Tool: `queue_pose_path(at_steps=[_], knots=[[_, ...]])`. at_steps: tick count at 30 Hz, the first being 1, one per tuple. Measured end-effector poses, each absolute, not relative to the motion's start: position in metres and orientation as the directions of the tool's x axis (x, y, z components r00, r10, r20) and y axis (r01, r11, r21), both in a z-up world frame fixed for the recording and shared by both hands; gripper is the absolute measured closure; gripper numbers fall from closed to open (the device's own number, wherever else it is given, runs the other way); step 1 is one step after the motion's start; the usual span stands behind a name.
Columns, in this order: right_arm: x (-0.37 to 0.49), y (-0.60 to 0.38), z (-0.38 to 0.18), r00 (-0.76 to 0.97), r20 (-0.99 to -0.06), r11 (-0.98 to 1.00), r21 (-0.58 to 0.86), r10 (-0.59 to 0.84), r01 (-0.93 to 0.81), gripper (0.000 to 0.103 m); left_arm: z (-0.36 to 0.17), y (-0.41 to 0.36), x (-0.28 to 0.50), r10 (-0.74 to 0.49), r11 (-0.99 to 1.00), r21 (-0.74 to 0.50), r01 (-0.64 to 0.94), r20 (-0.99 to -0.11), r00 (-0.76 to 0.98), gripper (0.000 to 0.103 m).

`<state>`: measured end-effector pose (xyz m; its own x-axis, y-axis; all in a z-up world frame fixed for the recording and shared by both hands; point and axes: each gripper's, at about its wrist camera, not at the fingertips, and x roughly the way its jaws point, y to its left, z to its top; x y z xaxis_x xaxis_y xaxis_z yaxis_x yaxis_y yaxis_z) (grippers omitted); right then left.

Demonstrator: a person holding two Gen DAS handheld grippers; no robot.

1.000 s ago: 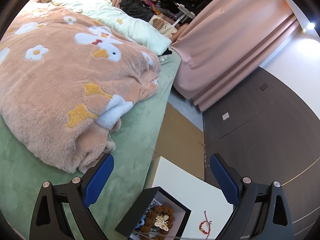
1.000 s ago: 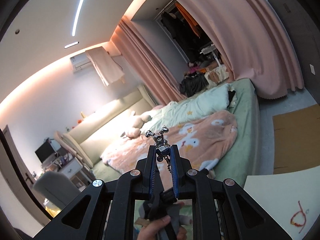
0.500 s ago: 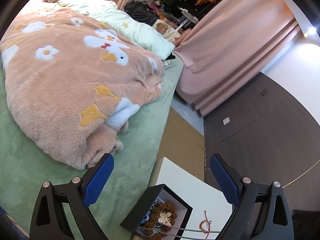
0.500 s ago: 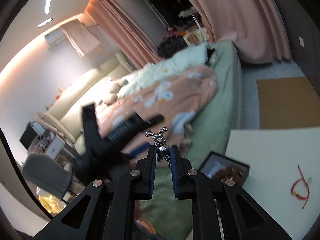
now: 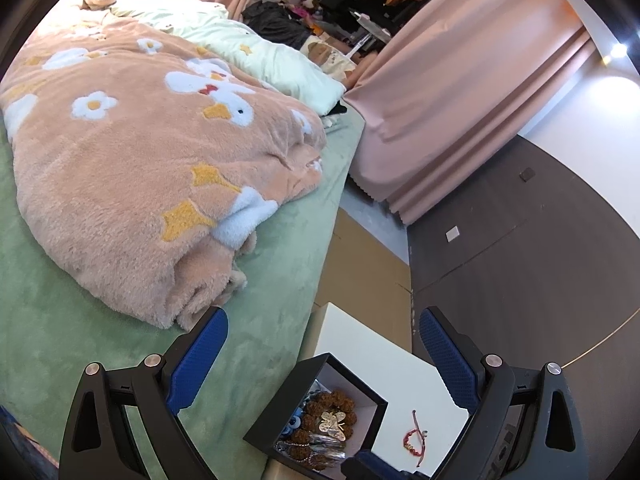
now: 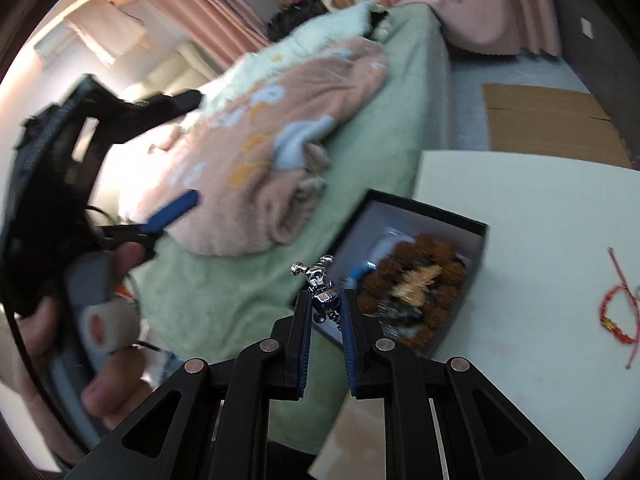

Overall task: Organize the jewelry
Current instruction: 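Lower the silver charm chain into the black box and open the right gripper, then grasp the red string bracelet with the left gripper and lift it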

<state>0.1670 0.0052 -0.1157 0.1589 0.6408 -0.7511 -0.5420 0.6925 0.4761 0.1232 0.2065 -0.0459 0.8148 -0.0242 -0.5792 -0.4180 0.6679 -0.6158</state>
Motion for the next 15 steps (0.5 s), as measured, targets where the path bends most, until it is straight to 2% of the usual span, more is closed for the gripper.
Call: queue_pose_path(at_steps=[1, 2, 3, 15], knots=[[0.168, 0.002, -0.117, 0.153, -0.753, 0.696, 0.483, 0.640, -0.532, 0.076, -0.046, 0.207, 0.123, -0.025, 0.666, -0.618, -0.418, -0.578, 0.815, 0.006], [0.170, -0.001, -0.116, 0.147, -0.752, 0.696, 0.494, 0.643, -0.520, 0.062, -0.047, 0.207, 0.122, -0.025, 0.664, -0.619, -0.418, -0.578, 0.816, 0.006], [0.171, -0.008, -0.114, 0.155, -0.746, 0.700, 0.503, 0.648, -0.506, 0.056, -0.047, 0.207, 0.121, -0.026, 0.664, -0.619, -0.419, -0.579, 0.815, 0.006], [0.190, -0.073, -0.081, 0.288, -0.736, 0.765, 0.462, 0.613, -0.449, 0.055, -0.049, 0.178, 0.132, -0.065, 0.718, -0.581, -0.383, -0.604, 0.794, 0.006]])
